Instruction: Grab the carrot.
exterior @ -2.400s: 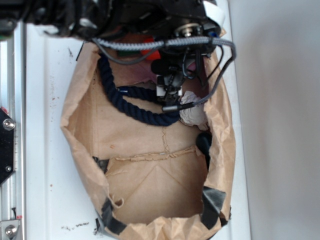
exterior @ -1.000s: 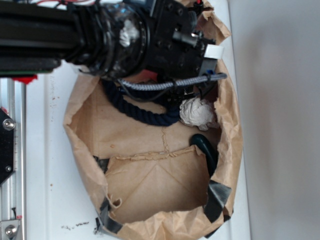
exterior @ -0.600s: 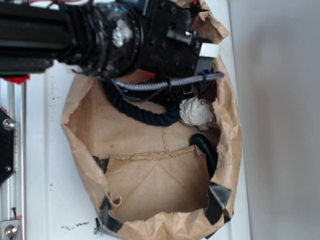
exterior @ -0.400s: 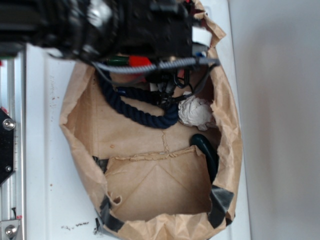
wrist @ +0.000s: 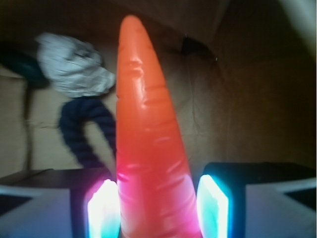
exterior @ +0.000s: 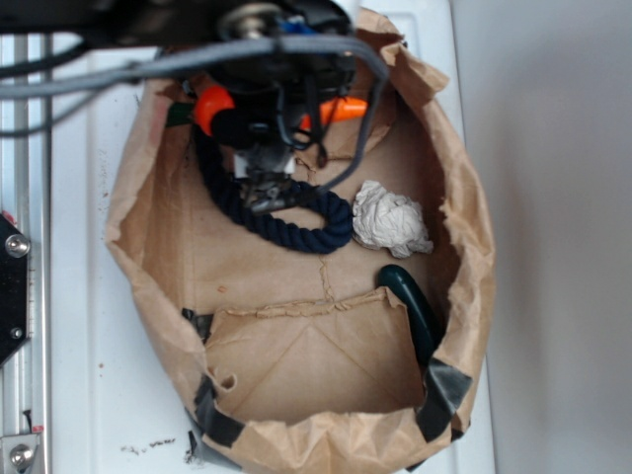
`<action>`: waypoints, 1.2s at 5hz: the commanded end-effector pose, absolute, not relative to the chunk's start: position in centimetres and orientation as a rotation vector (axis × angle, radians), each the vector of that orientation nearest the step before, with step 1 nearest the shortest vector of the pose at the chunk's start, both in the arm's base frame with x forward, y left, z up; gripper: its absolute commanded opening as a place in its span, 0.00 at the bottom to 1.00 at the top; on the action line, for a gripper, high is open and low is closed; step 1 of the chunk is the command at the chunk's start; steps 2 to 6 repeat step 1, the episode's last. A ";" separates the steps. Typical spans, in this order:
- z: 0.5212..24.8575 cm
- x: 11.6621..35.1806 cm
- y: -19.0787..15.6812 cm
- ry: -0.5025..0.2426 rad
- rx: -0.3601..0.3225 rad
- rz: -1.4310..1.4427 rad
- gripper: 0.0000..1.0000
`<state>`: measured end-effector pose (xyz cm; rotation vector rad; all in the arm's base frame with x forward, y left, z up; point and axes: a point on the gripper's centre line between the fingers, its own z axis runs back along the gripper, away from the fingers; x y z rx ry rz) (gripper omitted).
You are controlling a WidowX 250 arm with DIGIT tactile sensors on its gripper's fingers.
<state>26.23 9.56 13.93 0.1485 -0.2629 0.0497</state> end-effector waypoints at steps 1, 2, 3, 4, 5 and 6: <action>18.8 25.9 6.3 -0.327 0.118 -0.030 0.00; 18.8 25.9 6.3 -0.327 0.118 -0.030 0.00; 18.8 25.9 6.3 -0.327 0.118 -0.030 0.00; 18.8 25.9 6.3 -0.327 0.118 -0.030 0.00; 18.8 25.9 6.3 -0.327 0.118 -0.030 0.00; 18.8 25.9 6.3 -0.327 0.118 -0.030 0.00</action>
